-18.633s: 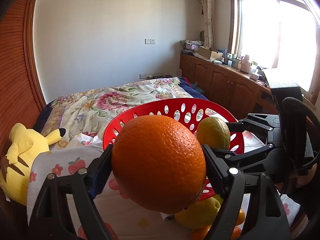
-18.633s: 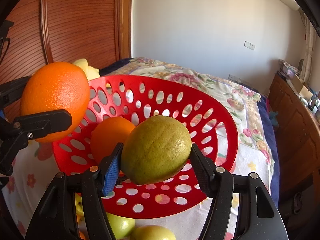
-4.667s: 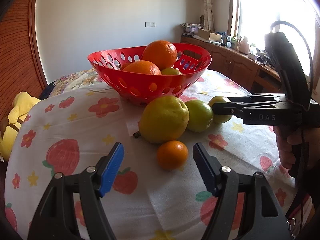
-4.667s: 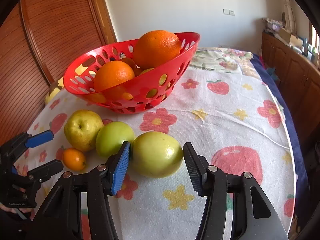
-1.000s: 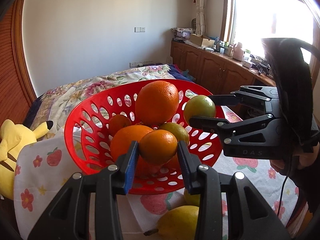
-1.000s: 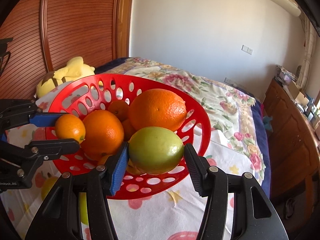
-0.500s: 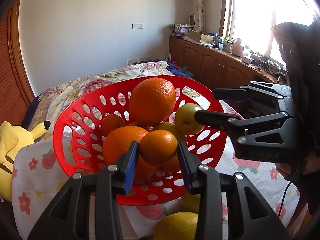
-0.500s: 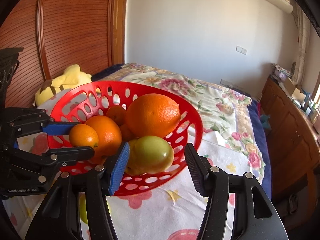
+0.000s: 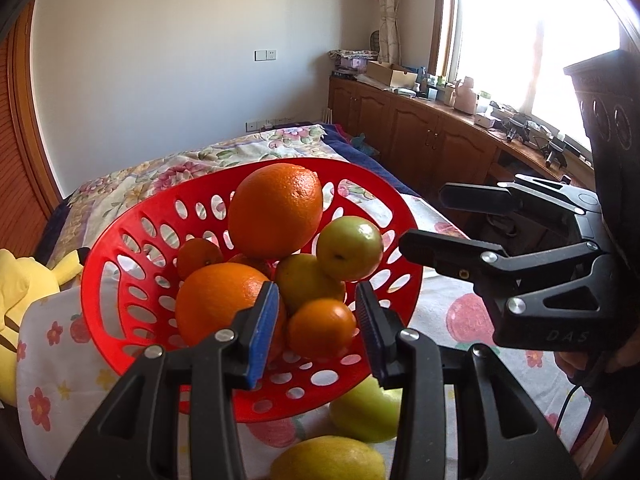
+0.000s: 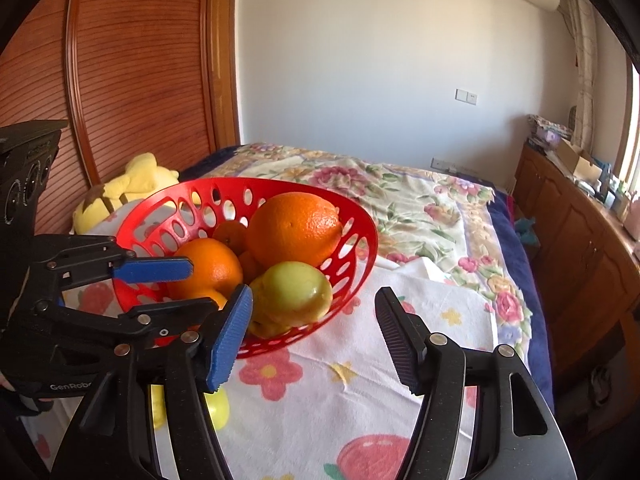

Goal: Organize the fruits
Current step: 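Open both tools to drop the tangerine and pomelo into the basket, then move the left tool onto the large yellow pomelo while the right tool approaches a green apple, then close the right tool on the green apple while the left tool grips the yellow pomelo, then lift and carry the yellow pomelo and green apple over the red basket with both tools, then open both tools to drop the pomelo and apple into the basket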

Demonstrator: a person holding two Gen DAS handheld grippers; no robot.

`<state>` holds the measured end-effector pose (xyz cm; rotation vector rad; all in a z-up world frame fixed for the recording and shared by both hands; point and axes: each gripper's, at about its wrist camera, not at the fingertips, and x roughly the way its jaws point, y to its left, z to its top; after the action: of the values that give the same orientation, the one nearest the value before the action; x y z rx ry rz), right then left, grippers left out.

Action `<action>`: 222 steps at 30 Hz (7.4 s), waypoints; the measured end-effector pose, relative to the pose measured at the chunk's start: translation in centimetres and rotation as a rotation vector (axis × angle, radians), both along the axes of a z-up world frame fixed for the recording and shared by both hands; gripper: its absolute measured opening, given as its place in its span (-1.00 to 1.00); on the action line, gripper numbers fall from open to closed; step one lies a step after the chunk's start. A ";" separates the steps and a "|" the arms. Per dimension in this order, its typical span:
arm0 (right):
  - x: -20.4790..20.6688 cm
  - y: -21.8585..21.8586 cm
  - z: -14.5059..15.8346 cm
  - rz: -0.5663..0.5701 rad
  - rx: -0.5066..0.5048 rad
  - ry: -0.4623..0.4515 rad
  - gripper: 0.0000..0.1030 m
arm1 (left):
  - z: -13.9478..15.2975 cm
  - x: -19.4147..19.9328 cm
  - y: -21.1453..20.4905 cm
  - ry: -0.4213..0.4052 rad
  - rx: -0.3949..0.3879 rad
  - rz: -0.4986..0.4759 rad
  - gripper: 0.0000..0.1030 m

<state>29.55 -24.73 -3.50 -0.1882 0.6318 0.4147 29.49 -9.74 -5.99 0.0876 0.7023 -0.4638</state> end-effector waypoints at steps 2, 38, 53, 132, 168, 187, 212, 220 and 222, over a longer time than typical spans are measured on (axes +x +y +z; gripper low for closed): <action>-0.4 -0.3 0.0 -0.008 0.003 -0.002 0.28 | 0.1 -0.3 0.1 -0.003 -0.002 0.002 -0.23; -10.2 1.7 -1.9 -0.029 0.074 0.023 0.32 | -2.3 -9.6 4.2 -0.011 -0.009 0.098 0.20; -10.2 2.1 -3.5 -0.042 0.071 0.061 0.32 | -5.1 -9.0 3.2 0.070 -0.034 0.083 0.40; -13.9 0.7 -7.7 -0.034 0.086 0.148 0.03 | -6.6 -14.2 5.2 0.039 -0.062 0.036 0.40; -7.4 3.1 0.7 0.053 0.077 -0.036 0.03 | 2.9 -8.5 6.9 -0.124 -0.051 0.063 0.36; 0.3 6.6 -2.3 0.140 0.002 0.031 0.03 | 2.9 2.0 7.7 -0.074 -0.018 0.118 0.37; 0.8 5.3 -1.9 0.118 0.078 0.025 0.09 | 0.3 7.5 5.9 0.026 0.089 0.160 0.39; -0.2 5.0 -1.7 0.103 0.080 0.018 0.11 | 1.9 6.3 6.1 -0.042 0.092 0.179 0.40; -0.6 4.9 -1.6 0.097 0.084 0.014 0.12 | 2.1 5.8 6.1 -0.052 0.093 0.180 0.40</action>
<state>28.92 -19.86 -5.09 -0.1362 0.6199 0.5355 35.32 -3.63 -3.92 0.1220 0.6743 -0.2561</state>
